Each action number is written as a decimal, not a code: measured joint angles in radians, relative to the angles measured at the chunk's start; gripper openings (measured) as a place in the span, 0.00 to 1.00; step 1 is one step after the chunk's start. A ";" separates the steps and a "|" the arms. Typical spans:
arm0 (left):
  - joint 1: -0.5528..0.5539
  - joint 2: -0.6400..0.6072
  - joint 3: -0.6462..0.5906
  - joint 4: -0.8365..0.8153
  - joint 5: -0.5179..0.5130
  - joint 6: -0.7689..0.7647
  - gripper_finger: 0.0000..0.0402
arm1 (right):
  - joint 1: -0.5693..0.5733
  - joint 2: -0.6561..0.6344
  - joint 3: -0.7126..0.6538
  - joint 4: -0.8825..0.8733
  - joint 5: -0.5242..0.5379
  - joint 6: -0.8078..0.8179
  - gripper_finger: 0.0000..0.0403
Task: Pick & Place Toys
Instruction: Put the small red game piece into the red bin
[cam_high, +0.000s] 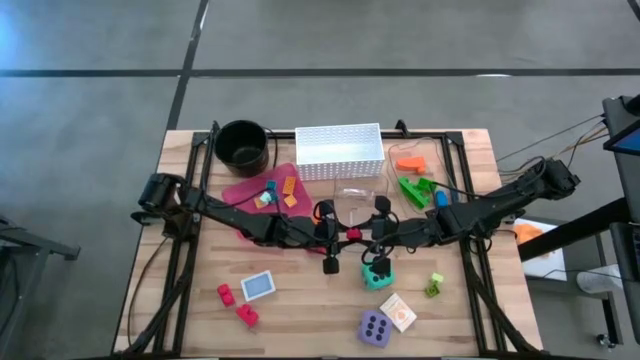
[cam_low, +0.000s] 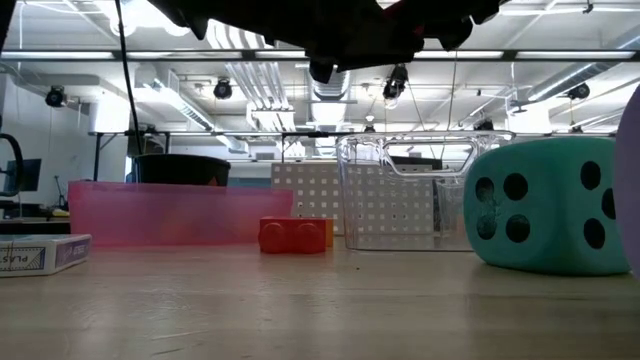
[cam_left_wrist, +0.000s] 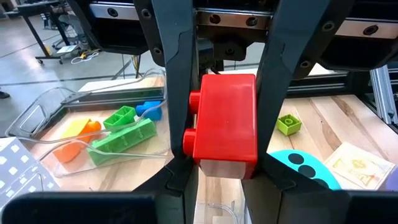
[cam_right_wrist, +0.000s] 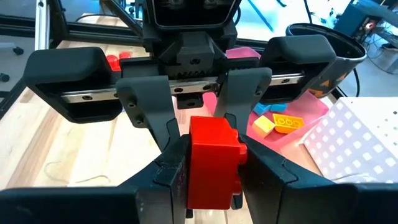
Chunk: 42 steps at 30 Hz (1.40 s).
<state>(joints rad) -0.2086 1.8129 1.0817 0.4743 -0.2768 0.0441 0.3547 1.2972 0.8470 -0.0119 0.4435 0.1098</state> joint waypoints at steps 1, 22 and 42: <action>0.000 -0.001 0.000 0.001 0.000 -0.001 0.25 | -0.001 0.000 0.005 -0.003 0.000 0.007 0.30; 0.001 -0.023 -0.001 -0.035 -0.018 -0.023 0.25 | -0.005 -0.002 0.114 -0.243 -0.025 0.103 0.30; 0.002 -0.033 -0.001 -0.061 -0.030 -0.029 0.25 | -0.004 -0.002 0.161 -0.346 -0.029 0.124 0.30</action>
<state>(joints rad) -0.2070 1.7801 1.0805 0.4129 -0.3065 0.0151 0.3508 1.2957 1.0081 -0.3583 0.4142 0.2338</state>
